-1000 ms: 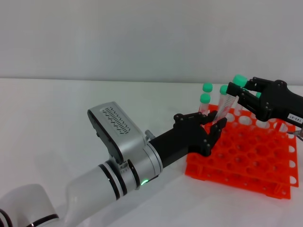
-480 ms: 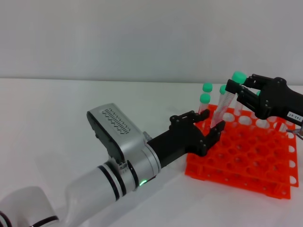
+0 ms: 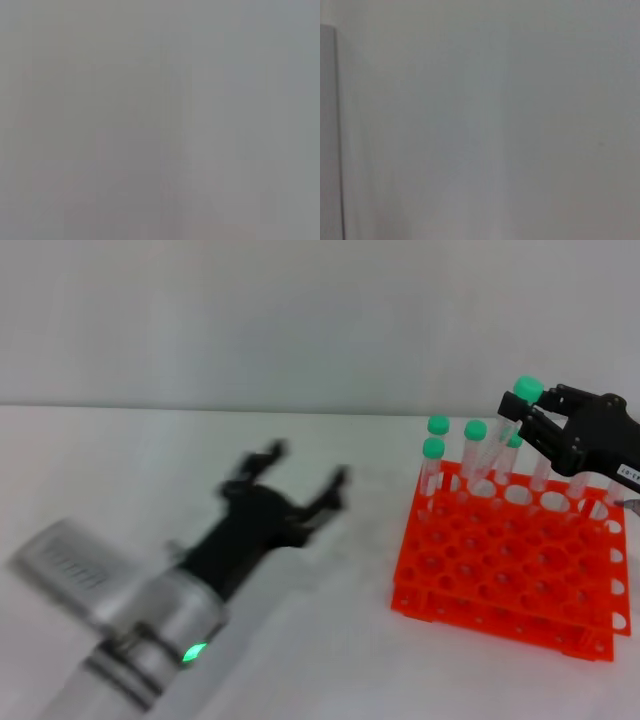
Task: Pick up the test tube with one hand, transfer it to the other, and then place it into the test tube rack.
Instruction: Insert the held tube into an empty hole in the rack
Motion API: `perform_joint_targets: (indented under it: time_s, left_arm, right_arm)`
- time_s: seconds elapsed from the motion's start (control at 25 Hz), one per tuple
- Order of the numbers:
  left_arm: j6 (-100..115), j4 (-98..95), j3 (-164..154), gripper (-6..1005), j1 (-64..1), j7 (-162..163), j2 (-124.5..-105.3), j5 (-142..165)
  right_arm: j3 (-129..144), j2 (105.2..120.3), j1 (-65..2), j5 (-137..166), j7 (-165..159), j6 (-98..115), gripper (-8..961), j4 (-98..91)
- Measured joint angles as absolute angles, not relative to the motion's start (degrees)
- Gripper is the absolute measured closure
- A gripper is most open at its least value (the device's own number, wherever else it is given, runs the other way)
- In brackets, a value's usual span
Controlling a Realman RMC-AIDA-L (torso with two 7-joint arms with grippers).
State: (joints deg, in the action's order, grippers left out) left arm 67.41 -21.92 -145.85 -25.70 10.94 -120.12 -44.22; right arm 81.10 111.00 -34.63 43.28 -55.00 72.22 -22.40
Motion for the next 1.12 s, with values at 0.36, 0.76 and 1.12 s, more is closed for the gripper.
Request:
perform_joint_targets:
  time_s: [0.36,0.76,1.12]
  left_arm:
    - [72.83,-19.18,-130.91,104,-13.13,11.16,-119.89,-44.51]
    - [72.93,-17.6,-130.54,104,-14.07,11.84,-119.88,-45.81]
    - [72.79,-17.95,-130.92,104,-16.12,12.01,-119.88,-45.45]
  right_arm:
    - [80.58,115.02,-34.36,43.38,-48.66,62.96,704,-23.88]
    - [81.03,115.24,-34.8,44.28,-48.01,58.98,705,-23.71]
    - [81.02,115.84,-35.75,43.92,-47.68,57.63,705,-23.63]
